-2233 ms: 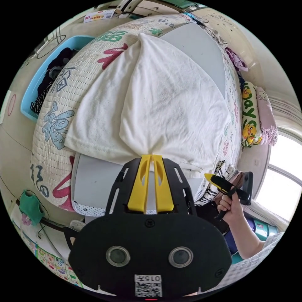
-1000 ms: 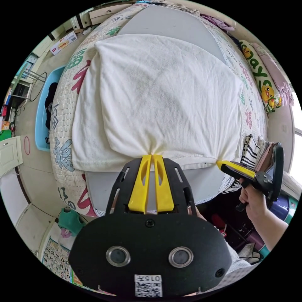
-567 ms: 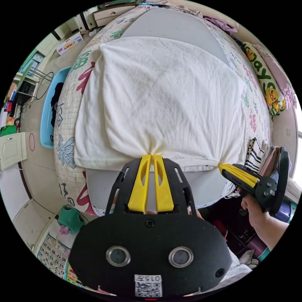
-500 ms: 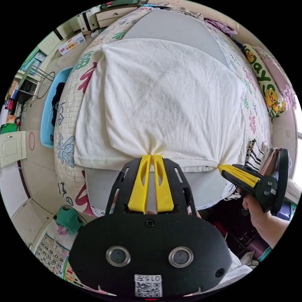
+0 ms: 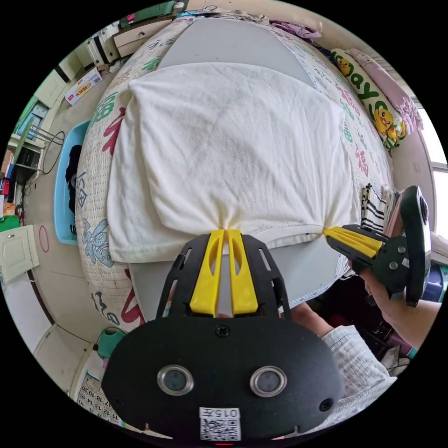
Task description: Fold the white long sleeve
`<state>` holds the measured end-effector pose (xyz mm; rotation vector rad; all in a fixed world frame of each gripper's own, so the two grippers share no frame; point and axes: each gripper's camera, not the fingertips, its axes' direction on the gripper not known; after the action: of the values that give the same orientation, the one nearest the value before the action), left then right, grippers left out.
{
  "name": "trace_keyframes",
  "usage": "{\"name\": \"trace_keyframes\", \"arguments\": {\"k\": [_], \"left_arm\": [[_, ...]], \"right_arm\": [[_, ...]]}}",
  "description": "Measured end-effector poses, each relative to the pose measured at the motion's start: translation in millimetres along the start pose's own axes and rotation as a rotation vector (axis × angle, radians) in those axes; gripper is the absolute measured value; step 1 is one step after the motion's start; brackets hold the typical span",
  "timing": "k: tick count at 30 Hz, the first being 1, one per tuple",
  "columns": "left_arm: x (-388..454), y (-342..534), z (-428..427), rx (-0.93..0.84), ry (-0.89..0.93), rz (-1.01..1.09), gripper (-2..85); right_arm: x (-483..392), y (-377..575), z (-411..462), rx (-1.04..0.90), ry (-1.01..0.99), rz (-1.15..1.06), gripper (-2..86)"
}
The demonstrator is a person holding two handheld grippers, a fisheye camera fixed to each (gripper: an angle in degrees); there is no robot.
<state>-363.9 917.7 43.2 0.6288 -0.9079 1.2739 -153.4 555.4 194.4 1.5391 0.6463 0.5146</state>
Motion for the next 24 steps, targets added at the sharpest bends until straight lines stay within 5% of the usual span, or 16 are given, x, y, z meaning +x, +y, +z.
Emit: {"name": "trace_keyframes", "arguments": {"k": [9,20,24], "left_arm": [[2,2,-28,-0.023,0.053,0.120,0.6],[7,20,-72,0.033,0.119,0.011,3.3],[14,28,-85,-0.074,0.056,-0.046,6.8]], "right_arm": [[31,2,-16,-0.019,-0.026,0.026,0.0],[110,33,-30,0.073,-0.184,0.055,-0.1],[161,50,-32,0.056,-0.236,0.126,0.6]]}}
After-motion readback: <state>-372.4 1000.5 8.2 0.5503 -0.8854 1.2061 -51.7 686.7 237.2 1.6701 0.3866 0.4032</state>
